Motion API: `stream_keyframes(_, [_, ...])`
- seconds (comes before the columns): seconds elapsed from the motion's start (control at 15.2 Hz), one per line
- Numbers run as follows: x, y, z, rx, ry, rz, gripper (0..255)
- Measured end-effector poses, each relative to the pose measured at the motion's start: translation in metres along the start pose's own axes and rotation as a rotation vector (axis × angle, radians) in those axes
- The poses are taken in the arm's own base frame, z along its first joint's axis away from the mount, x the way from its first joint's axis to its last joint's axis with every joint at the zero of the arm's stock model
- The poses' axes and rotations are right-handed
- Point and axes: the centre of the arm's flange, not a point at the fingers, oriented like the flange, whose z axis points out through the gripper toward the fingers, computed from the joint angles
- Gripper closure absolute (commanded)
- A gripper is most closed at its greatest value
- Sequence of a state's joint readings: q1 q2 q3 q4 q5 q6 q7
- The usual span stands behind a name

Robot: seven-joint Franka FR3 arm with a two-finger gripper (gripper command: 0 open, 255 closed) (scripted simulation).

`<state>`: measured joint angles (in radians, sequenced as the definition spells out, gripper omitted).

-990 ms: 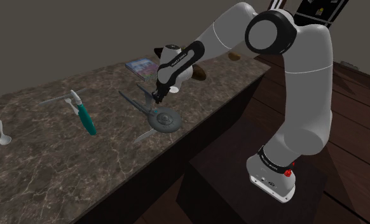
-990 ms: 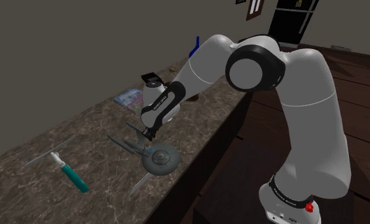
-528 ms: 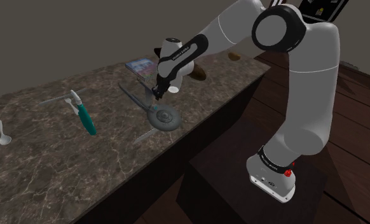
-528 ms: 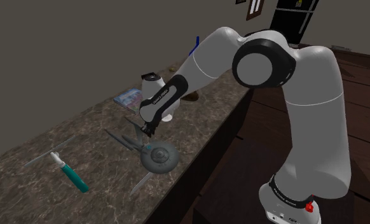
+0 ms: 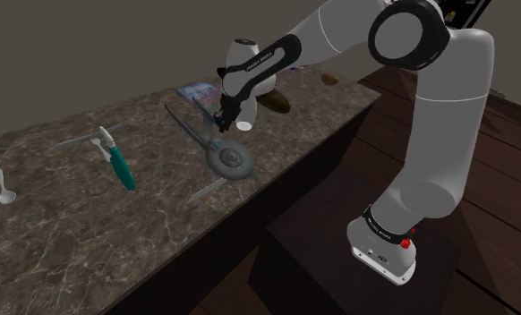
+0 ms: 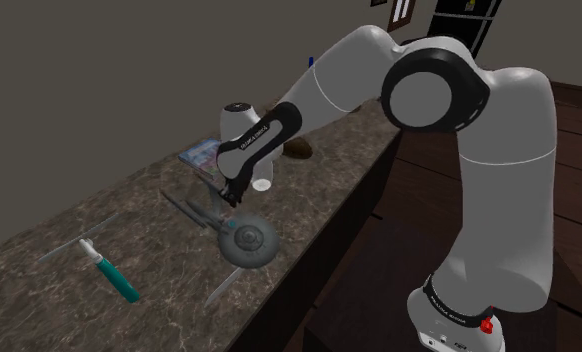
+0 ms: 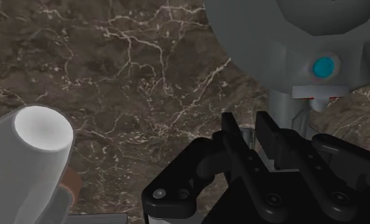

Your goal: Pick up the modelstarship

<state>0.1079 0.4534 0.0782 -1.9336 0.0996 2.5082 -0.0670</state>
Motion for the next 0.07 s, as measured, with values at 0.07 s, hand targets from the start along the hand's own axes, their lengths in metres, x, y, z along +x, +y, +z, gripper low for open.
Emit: stream_keyframes(0.07, [0.0008,-0.0002,-0.0031,0.000,0.000,0.000,255])
